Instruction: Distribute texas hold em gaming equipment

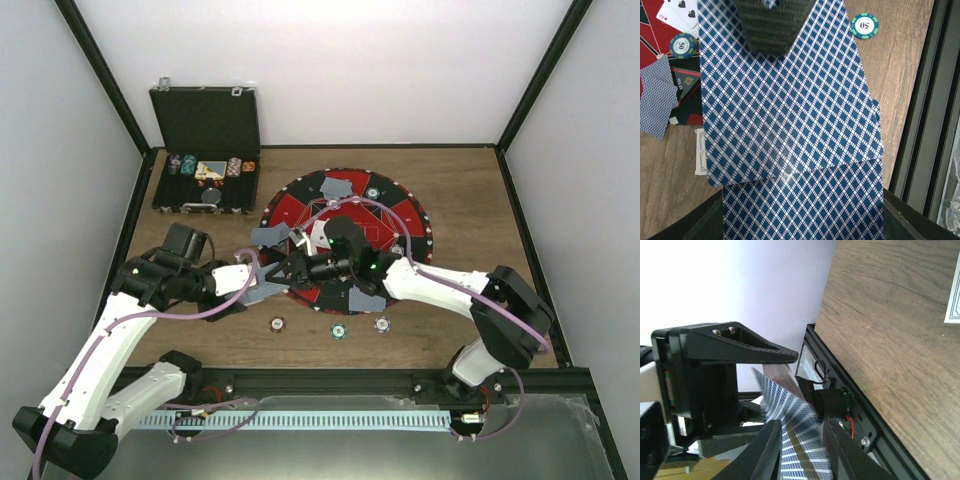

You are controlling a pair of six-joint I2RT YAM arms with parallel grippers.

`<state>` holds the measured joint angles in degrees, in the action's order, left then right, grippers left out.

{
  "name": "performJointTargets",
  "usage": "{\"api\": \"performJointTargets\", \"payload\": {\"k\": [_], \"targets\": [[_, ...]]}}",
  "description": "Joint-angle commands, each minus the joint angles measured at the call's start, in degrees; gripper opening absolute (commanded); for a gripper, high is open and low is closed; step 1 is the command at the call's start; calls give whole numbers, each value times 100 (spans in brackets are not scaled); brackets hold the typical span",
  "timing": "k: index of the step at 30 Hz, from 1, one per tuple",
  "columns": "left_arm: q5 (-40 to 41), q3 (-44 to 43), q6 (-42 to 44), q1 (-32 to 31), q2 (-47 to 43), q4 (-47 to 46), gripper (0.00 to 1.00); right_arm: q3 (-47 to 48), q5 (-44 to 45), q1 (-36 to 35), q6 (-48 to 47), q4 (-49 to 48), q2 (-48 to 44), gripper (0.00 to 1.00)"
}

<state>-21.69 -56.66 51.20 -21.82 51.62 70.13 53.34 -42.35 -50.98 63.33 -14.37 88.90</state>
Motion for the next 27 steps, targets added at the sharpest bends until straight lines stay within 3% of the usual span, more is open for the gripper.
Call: {"api": "performJointTargets", "payload": {"k": [1,9,14,21,27], "targets": [[-142,-107,13,12,-64,-36,12,-63,38,44,-24,99,-310,22],[-118,-91,13,16,-55,-48,12,-246,-107,263,98,29,-606,5],[-91,-58,20,16,-71,-47,12,-405,-370,630,163,-54,-828,3],[-73,-76,21,14,-73,-31,12,-480,-916,2087,-552,633,-999,3],[-85,-102,11,14,-73,-8,12,-208,-955,3462,-1778,1639,-230,3]]}}
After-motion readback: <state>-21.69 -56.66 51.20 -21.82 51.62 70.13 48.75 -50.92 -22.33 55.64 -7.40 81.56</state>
